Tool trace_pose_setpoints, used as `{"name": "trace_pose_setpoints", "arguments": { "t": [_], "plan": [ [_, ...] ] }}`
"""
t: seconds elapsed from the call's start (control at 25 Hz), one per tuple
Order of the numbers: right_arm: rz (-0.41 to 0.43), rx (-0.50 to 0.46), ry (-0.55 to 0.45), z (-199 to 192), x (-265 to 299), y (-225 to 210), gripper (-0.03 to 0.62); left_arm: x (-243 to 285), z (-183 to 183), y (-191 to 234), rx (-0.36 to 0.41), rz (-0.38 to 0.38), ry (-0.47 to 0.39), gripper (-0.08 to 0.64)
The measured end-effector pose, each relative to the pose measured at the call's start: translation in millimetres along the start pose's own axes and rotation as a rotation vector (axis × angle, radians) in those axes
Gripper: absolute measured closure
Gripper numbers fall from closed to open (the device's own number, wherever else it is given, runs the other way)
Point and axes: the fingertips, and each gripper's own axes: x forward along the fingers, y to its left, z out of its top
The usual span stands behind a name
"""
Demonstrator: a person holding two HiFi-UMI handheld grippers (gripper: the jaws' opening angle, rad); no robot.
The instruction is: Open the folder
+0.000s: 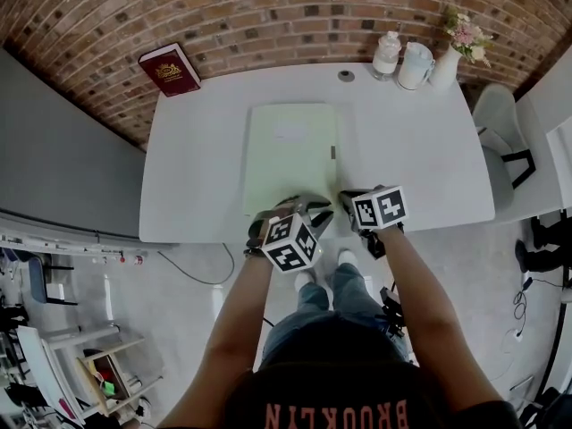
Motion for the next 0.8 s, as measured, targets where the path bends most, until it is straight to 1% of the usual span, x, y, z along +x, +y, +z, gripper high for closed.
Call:
{"name": "trace_pose_setpoints", "arguments": {
  "t": [0.16, 0.36, 0.56, 0.68, 0.8],
  "plan": [
    [-0.028, 0.004, -0.016, 1, 0, 0, 0.591, -12, 6, 6, 0.004, 0.026, -0.047, 0.500],
    [-0.051, 0.004, -0.029, 0, -1, -1, 0.591, -25, 9, 6, 0.027, 0.049, -0.071, 0.503],
    [-0.065, 0.000, -0.015, 0, -1, -2, 0.591, -34, 16, 14, 0.000, 0.084, -0.093, 0.509],
    [-0.078, -0.020, -0.010, 0, -1, -2, 0.591, -38, 17, 17, -0.013, 0.110, -0.093, 0.518],
    [-0.073, -0.042, 0.004, 0, -2, -1, 0.591, -43, 19, 19, -0.034, 0.140, -0.095, 0.525]
  ]
}}
